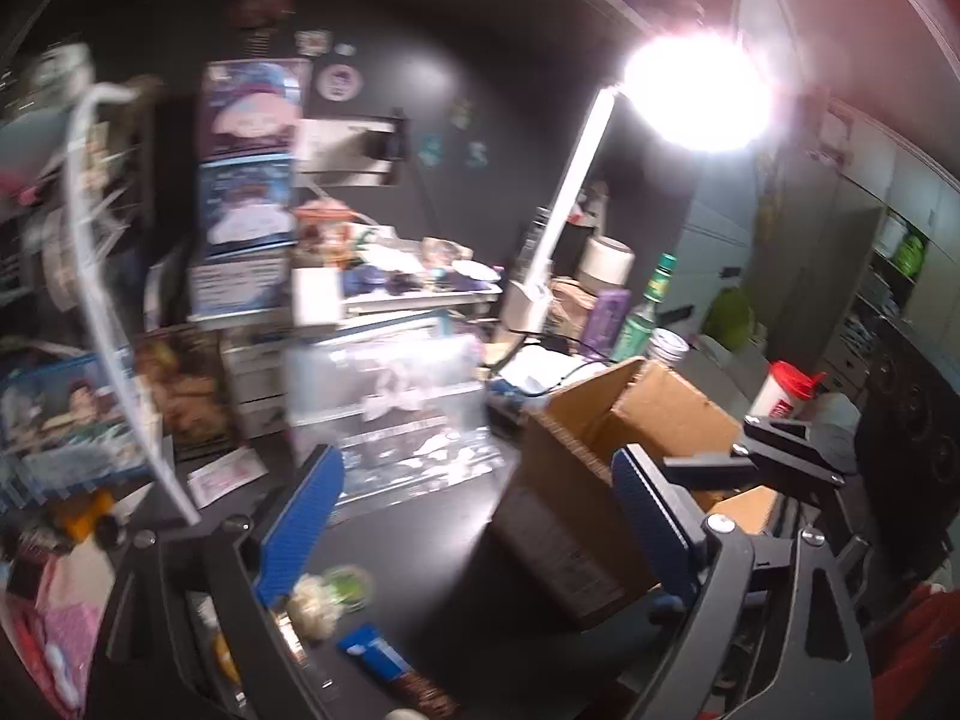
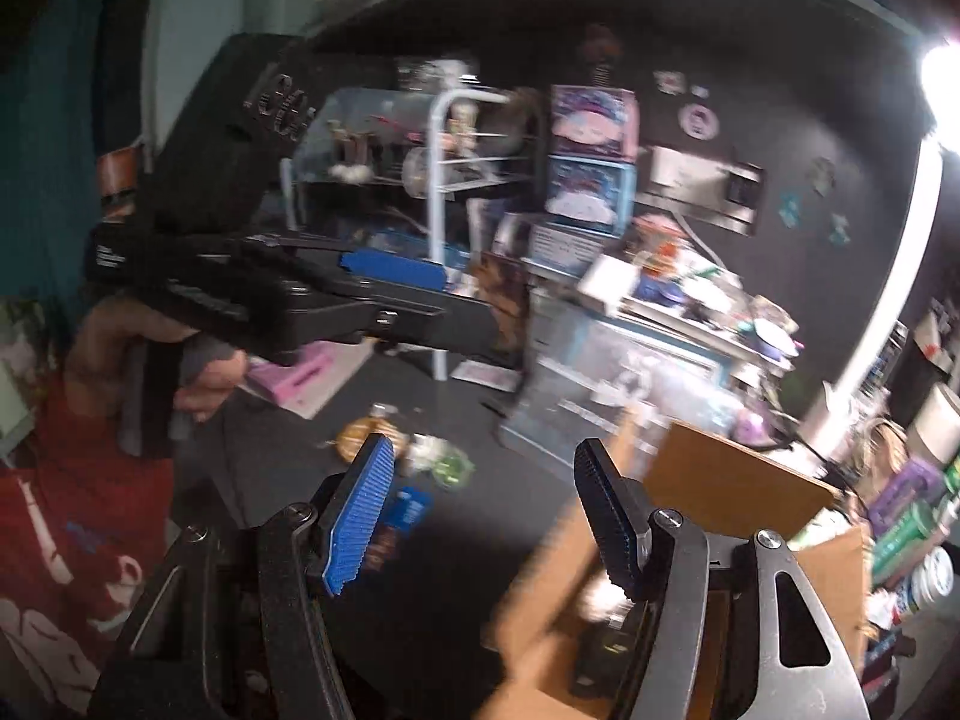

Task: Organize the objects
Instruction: 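Return the right gripper to the desk and grasp the small white figure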

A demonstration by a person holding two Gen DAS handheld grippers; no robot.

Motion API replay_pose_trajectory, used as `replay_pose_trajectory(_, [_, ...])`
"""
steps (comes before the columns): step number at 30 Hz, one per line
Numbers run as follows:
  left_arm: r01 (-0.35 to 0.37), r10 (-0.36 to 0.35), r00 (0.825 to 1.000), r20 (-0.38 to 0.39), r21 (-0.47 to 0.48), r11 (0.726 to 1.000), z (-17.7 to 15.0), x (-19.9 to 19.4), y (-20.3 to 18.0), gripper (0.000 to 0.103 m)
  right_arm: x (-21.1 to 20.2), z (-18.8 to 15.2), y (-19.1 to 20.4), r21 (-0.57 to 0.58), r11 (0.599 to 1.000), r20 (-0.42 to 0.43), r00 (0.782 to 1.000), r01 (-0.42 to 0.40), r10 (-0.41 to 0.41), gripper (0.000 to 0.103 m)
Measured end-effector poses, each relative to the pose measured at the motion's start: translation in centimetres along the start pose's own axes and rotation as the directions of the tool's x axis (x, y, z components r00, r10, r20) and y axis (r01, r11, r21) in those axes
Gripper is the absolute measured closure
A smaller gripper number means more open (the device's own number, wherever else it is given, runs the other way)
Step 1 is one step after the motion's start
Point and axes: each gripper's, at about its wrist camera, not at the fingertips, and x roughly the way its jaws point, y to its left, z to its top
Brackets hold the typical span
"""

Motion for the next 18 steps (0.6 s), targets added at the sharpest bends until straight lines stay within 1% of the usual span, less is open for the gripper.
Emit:
replay_pose_trajectory(3, [-0.061,0.062,0.998,0.028,-0.032,0.998,-2.4,-2.0,2.6,0.013,2.2,-0.1,2.9,0.002,0.996,-0.013,0.996,-0.092,0.092,0.044])
replay_pose_trajectory(5, [-0.092,0.094,0.995,0.029,-0.049,0.995,-4.1,-2.9,4.1,0.013,4.2,-0.7,4.3,0.040,0.982,-0.043,0.982,-0.185,0.186,0.044])
replay_pose_trajectory(6, [-0.105,0.107,0.994,0.023,-0.061,0.993,-5.1,-3.2,4.9,0.013,5.3,-1.2,4.8,0.062,0.975,-0.056,0.975,-0.212,0.215,0.044])
replay_pose_trajectory(7, [-0.112,0.113,0.993,0.016,-0.071,0.991,-6.0,-3.5,5.6,0.013,6.2,-1.7,5.3,0.076,0.972,-0.067,0.972,-0.220,0.226,0.044])
replay_pose_trajectory(9, [-0.126,0.126,0.992,-0.003,-0.084,0.988,-7.6,-3.7,6.7,0.013,8.2,-3.1,6.3,0.087,0.973,-0.101,0.970,-0.212,0.220,0.044])
replay_pose_trajectory(10, [-0.138,0.137,0.990,-0.017,-0.088,0.987,-8.6,-3.6,7.2,0.013,9.1,-3.8,6.5,0.094,0.973,-0.120,0.968,-0.210,0.221,0.047])
replay_pose_trajectory(11, [-0.147,0.145,0.989,-0.029,-0.091,0.985,-9.4,-3.5,7.6,0.013,10.1,-4.6,6.9,0.104,0.971,-0.144,0.963,-0.215,0.229,0.052])
replay_pose_trajectory(12, [-0.153,0.150,0.988,-0.041,-0.096,0.984,-10.2,-3.4,8.1,0.013,10.7,-4.9,7.1,0.109,0.970,-0.159,0.959,-0.218,0.233,0.054])
replay_pose_trajectory(14, [-0.170,0.166,0.985,-0.045,-0.108,0.980,-11.7,-3.3,8.9,0.013,12.0,-6.2,7.5,0.110,0.969,-0.192,0.952,-0.222,0.240,0.059])
replay_pose_trajectory(16, [-0.171,0.165,0.985,-0.054,-0.117,0.978,-12.9,-3.1,9.5,0.013,13.2,-7.1,8.0,0.103,0.973,-0.224,0.948,-0.208,0.226,0.065])
replay_pose_trajectory(18, [-0.162,0.155,0.986,-0.061,-0.133,0.978,-14.0,-2.9,9.8,0.013,13.8,-7.8,7.8,0.098,0.978,-0.248,0.948,-0.182,0.201,0.066])
